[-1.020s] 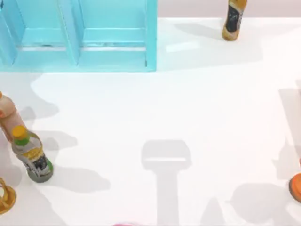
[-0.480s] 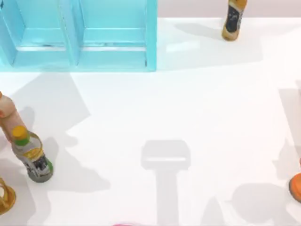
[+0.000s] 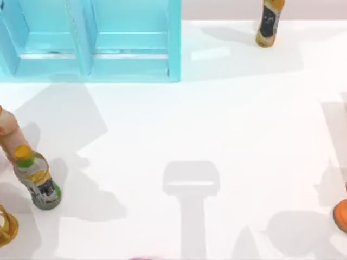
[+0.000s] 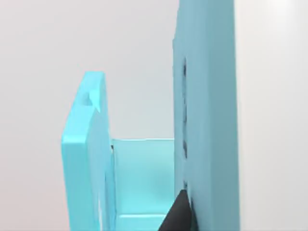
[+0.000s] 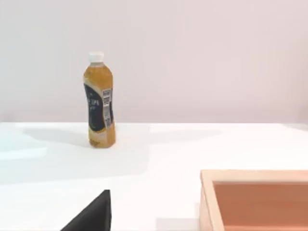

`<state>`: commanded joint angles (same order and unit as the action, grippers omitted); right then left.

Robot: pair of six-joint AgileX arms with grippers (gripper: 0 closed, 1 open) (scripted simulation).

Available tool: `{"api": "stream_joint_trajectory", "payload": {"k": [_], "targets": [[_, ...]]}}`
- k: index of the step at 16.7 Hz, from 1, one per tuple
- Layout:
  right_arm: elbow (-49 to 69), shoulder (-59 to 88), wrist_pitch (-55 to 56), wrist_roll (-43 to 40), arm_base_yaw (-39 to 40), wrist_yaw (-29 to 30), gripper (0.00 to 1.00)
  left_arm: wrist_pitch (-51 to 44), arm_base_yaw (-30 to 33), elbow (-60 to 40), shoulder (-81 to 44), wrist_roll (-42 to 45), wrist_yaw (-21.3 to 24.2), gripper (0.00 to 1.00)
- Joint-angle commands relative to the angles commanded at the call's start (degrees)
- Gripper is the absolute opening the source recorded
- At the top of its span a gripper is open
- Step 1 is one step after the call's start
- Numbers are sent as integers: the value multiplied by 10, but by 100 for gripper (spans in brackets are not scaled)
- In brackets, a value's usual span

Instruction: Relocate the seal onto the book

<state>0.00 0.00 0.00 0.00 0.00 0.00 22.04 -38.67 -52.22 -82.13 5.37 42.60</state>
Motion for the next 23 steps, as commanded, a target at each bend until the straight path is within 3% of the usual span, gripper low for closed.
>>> {"api": "stream_joint_trajectory", "payload": {"k": [5, 10, 18, 23], "targets": [[0, 0, 0, 0, 0, 0, 100, 16, 127, -21, -2, -120, -66, 0], [0, 0, 0, 0, 0, 0, 100, 26, 342, -48, -22, -334, -196, 0], [0, 0, 0, 0, 0, 0, 100, 13, 720, -85, -102, -749, -508, 0], [0, 0, 0, 0, 0, 0, 100, -15, 892, -93, -182, -991, -740, 0]]}}
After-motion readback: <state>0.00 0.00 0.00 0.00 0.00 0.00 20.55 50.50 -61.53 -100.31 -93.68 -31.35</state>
